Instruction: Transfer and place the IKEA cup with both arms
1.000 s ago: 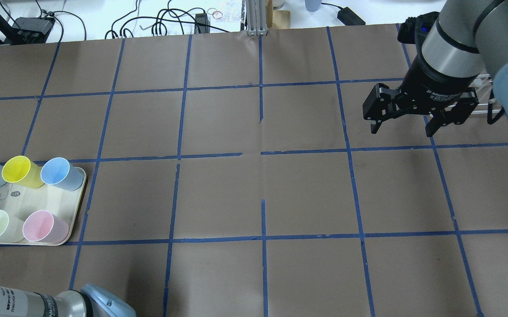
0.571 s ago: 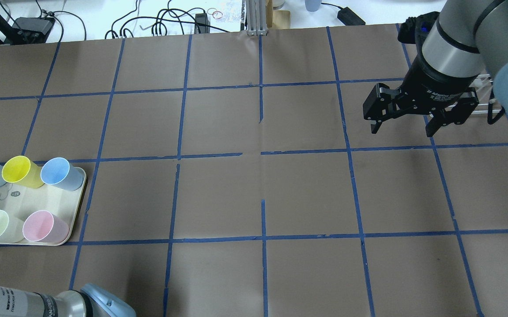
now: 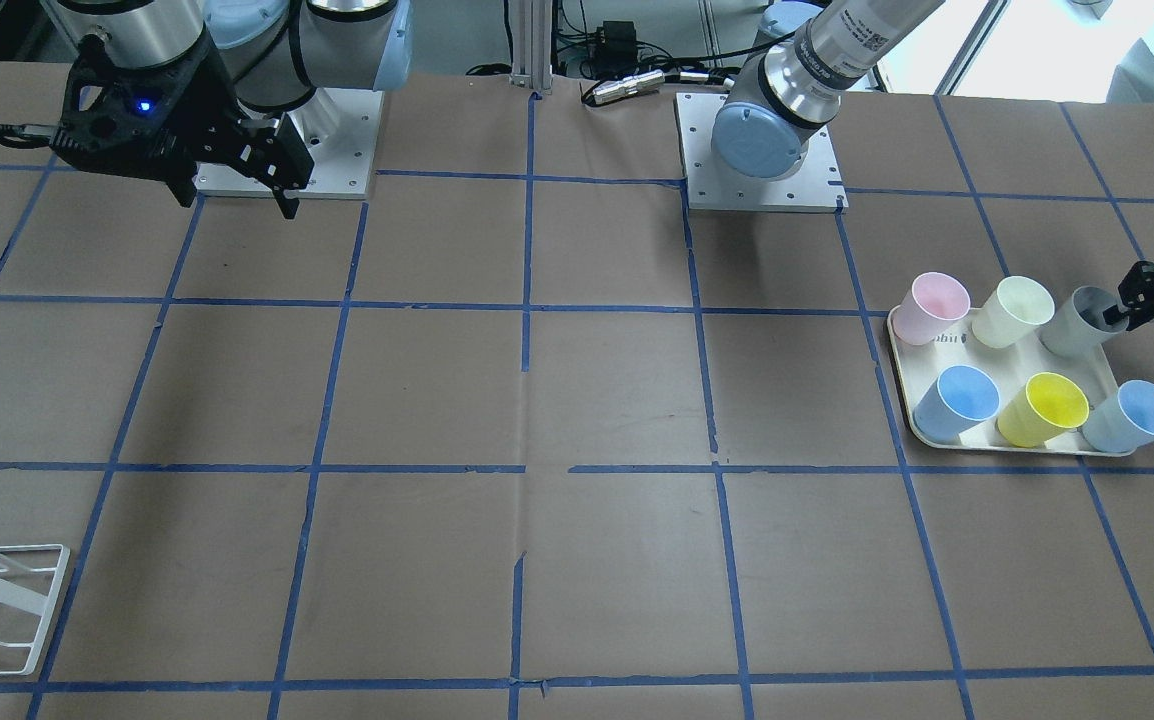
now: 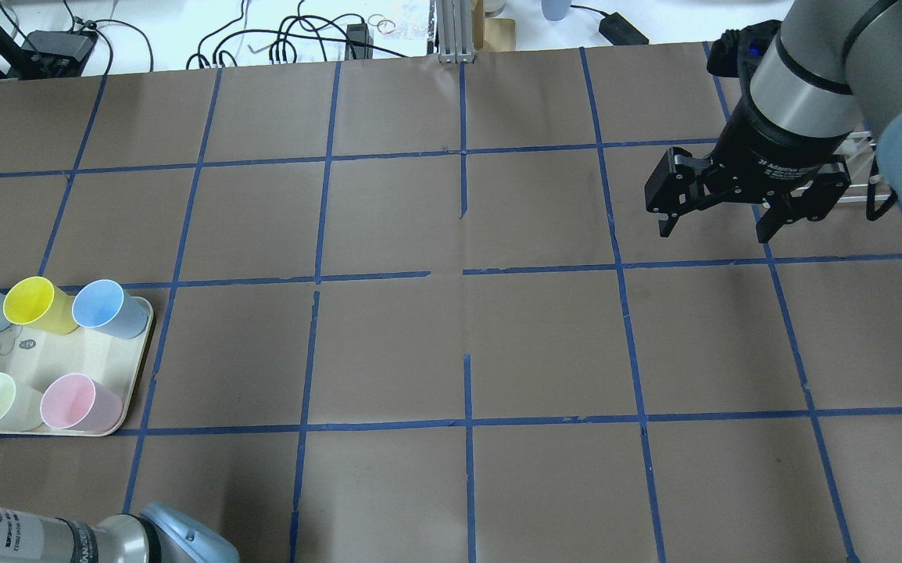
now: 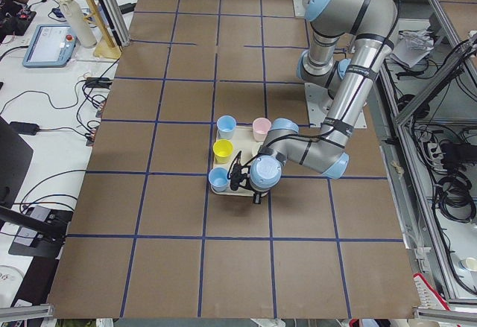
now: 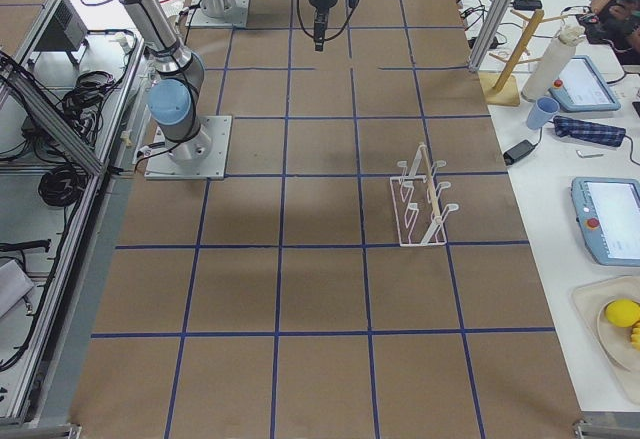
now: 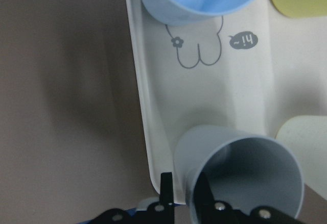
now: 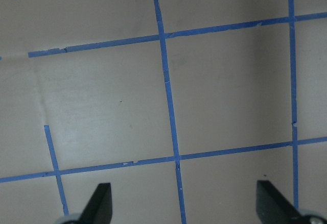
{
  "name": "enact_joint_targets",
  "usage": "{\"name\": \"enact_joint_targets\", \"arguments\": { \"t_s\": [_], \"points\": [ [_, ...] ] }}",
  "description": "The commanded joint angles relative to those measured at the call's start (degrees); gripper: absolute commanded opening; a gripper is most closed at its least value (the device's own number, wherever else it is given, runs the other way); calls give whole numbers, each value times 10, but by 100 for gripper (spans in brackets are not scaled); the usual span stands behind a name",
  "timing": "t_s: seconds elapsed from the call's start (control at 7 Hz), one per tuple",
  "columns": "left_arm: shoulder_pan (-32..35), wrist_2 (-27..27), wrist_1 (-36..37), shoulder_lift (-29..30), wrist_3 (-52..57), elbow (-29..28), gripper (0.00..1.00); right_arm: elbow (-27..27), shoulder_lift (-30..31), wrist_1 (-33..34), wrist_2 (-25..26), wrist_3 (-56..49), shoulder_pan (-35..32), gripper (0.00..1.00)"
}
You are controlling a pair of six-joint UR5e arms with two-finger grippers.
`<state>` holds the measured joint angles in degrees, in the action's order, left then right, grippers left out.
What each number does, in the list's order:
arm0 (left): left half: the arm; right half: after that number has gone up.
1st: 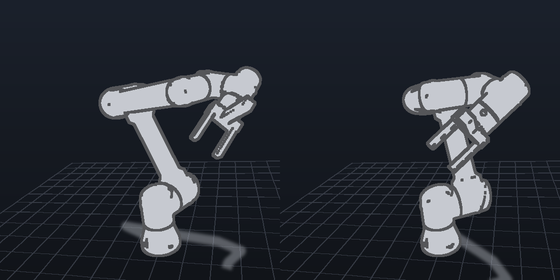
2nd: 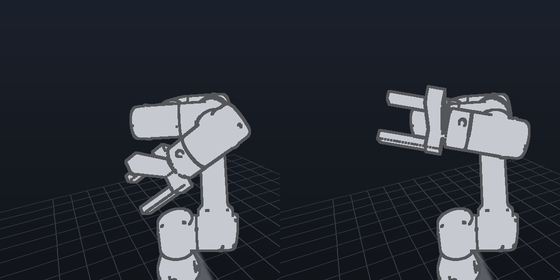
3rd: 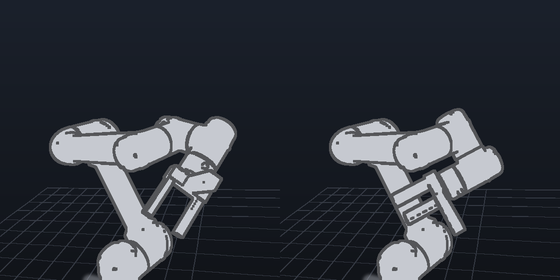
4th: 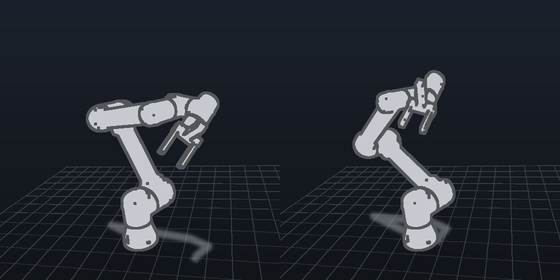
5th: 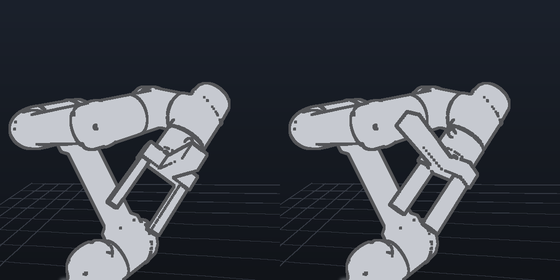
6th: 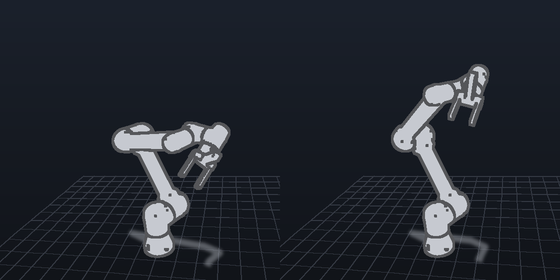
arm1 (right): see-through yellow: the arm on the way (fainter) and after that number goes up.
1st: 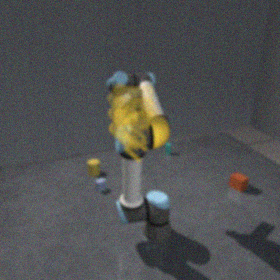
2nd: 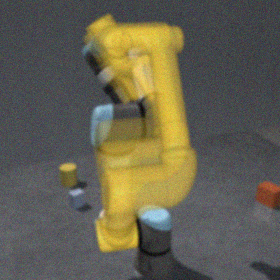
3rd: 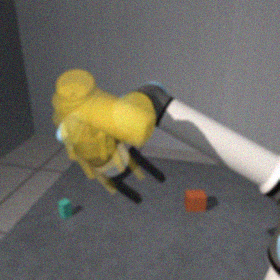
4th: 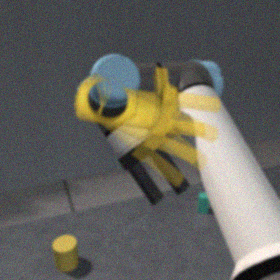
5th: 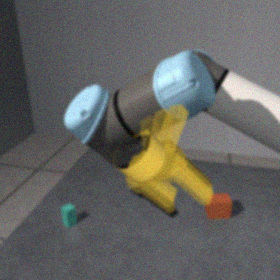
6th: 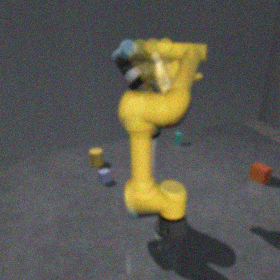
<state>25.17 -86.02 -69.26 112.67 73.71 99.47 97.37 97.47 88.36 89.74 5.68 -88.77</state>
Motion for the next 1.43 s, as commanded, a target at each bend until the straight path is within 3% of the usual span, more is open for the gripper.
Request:
{"name": "enact_joint_targets", "arguments": {
  "t_s": [0.0,0.29,0.57,0.86,1.29],
  "points": [
    [0,-7,-12,-7,-3,-9,96,-1,0,1,0,0,0,100],
    [19,-28,-34,-36,-9,-37,100,0,0,1,0,0,0,100],
    [112,-30,-152,-93,-79,-114,100,-1,1,0,0,-1,0,100],
    [247,-28,-202,-136,-241,-144,100,-1,2,-1,-3,-1,0,100],
    [507,-34,-225,-183,-613,-128,100,3,18,-3,-12,-2,-3,100]
  ]
}}
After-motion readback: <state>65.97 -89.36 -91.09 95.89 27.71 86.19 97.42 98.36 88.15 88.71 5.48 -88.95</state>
